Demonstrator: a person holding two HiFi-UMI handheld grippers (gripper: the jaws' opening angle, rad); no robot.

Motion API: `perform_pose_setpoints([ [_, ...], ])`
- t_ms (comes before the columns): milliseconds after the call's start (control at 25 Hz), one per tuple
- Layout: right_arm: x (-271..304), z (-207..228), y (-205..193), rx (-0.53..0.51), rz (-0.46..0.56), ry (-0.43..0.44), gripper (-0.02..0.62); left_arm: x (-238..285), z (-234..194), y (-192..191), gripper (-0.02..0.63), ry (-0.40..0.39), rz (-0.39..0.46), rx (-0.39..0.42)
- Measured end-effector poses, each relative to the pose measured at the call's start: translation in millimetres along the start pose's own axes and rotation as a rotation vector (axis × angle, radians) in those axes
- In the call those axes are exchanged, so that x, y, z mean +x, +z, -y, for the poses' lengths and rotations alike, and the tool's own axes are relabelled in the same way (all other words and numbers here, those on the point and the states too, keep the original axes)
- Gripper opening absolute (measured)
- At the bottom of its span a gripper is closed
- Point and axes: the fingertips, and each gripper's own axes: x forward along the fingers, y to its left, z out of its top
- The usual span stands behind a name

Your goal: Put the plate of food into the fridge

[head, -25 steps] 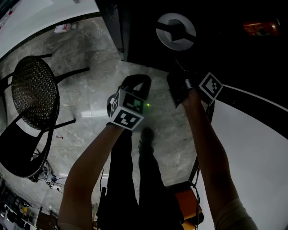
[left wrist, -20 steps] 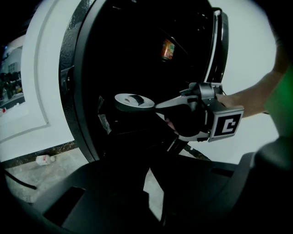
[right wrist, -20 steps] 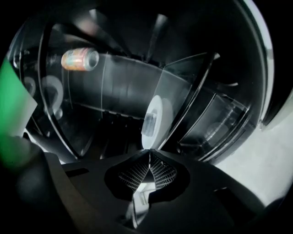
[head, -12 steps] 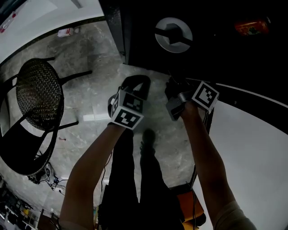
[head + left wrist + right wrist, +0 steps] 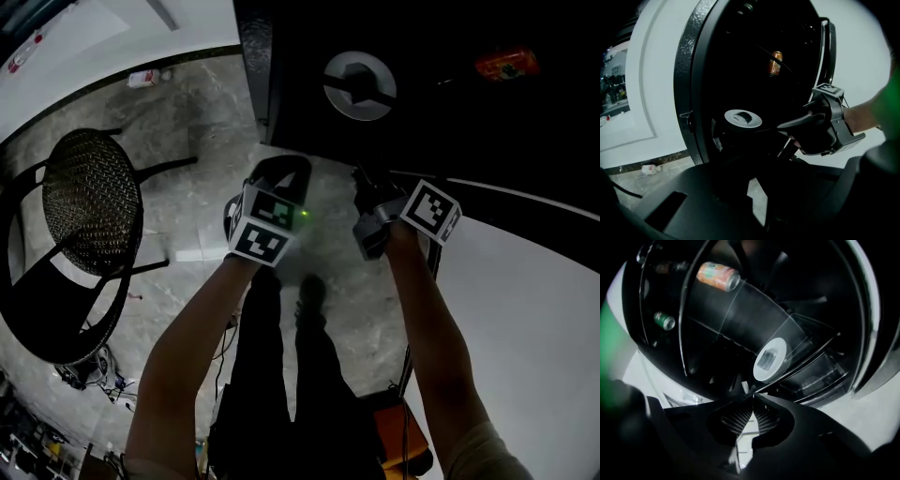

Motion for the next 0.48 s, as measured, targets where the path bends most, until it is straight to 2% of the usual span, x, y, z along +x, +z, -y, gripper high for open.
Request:
perform_pose_setpoints([
  [240, -24, -11, -14, -0.073, -0.033, -0.017, 0.023, -9, 8, -8, 0.011, -0.010, -0.020, -0.015],
  [480, -61, -46, -11, 0.010, 0.021, 0.045, 0.023, -27, 23, 8, 0.011, -0.063, -0.036, -0.012],
])
